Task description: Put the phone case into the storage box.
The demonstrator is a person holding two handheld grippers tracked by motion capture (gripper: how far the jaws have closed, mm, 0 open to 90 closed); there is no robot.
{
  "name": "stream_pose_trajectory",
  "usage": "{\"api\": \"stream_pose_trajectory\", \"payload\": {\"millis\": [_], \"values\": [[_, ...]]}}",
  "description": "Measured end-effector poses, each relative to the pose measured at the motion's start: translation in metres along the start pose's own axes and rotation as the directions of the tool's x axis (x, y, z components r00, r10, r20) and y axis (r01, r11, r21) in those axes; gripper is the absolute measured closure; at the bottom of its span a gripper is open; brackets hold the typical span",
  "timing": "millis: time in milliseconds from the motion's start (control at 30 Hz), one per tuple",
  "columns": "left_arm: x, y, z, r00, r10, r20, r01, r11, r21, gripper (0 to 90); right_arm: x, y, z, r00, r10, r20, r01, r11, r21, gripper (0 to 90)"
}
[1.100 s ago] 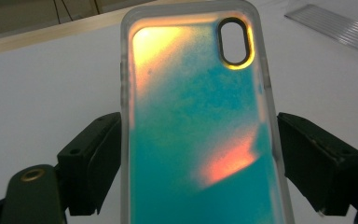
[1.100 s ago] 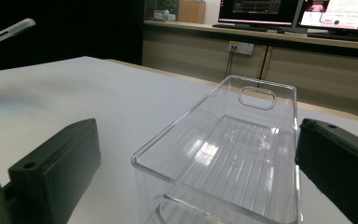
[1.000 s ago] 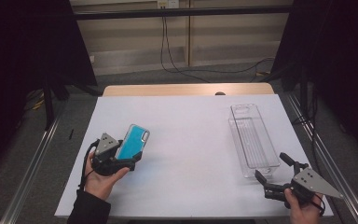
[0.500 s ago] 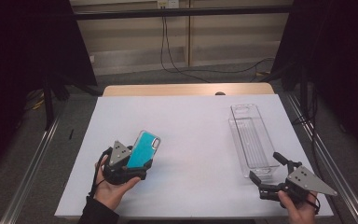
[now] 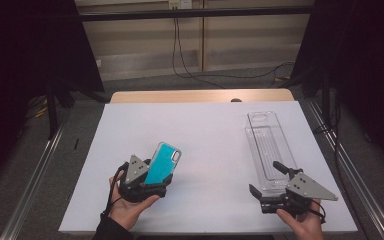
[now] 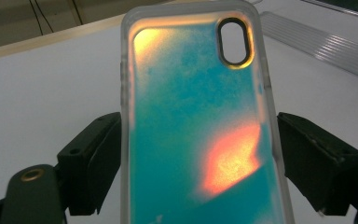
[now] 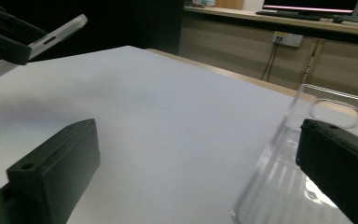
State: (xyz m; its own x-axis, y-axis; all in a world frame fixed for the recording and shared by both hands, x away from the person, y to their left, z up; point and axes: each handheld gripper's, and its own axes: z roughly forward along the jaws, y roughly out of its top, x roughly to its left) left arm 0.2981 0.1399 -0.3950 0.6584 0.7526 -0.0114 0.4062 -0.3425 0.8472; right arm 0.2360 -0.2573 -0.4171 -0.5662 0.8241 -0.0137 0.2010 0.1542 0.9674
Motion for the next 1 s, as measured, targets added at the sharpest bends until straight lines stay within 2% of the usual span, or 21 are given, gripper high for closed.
{"api": "stream_pose_trajectory", "payload": {"millis": [100,267,400,500,600,700,800,900,1000], "values": [[-0.002,0.000,0.003,1.0000,-0.002,0.000,0.002,1.0000,0.000,16.9,0.005,0.007,0.011,0.9989,0.003,-0.046,-0.002,1.000,0.007,0.2],[-0.008,0.002,0.007,0.9998,0.012,-0.015,-0.012,0.9999,-0.008,16.9,0.011,0.017,0.027,0.9966,0.008,-0.082,-0.007,1.000,0.017,1.8],[-0.012,0.004,0.010,0.9994,0.024,-0.025,-0.024,0.9996,-0.016,16.9,0.013,0.024,0.036,0.9952,0.035,-0.092,-0.033,0.999,0.020,4.4],[-0.016,0.004,0.015,0.9990,0.029,-0.034,-0.030,0.9994,-0.015,16.9,0.015,0.029,0.044,0.9943,0.034,-0.101,-0.032,0.999,0.021,6.1],[-0.020,0.005,0.019,0.9978,0.048,-0.046,-0.049,0.9988,-0.010,17.0,0.019,0.030,0.052,0.9937,0.028,-0.109,-0.025,0.999,0.034,7.8],[-0.022,0.007,0.023,0.9974,0.051,-0.051,-0.052,0.9985,-0.013,17.0,0.020,0.032,0.058,0.9948,-0.005,-0.102,0.010,0.999,0.047,8.8],[-0.025,0.009,0.027,0.9963,0.063,-0.057,-0.064,0.9978,-0.017,17.0,0.020,0.035,0.063,0.9950,-0.006,-0.100,0.011,0.999,0.050,8.9],[-0.031,0.011,0.032,0.9963,0.074,-0.044,-0.074,0.9971,-0.013,17.0,0.020,0.036,0.067,0.9920,0.056,-0.113,-0.050,0.997,0.050,8.8],[-0.040,0.011,0.040,0.9938,0.103,-0.043,-0.103,0.9947,-0.003,17.0,0.020,0.036,0.071,0.9906,0.052,-0.126,-0.044,0.997,0.060,9.6]]}}
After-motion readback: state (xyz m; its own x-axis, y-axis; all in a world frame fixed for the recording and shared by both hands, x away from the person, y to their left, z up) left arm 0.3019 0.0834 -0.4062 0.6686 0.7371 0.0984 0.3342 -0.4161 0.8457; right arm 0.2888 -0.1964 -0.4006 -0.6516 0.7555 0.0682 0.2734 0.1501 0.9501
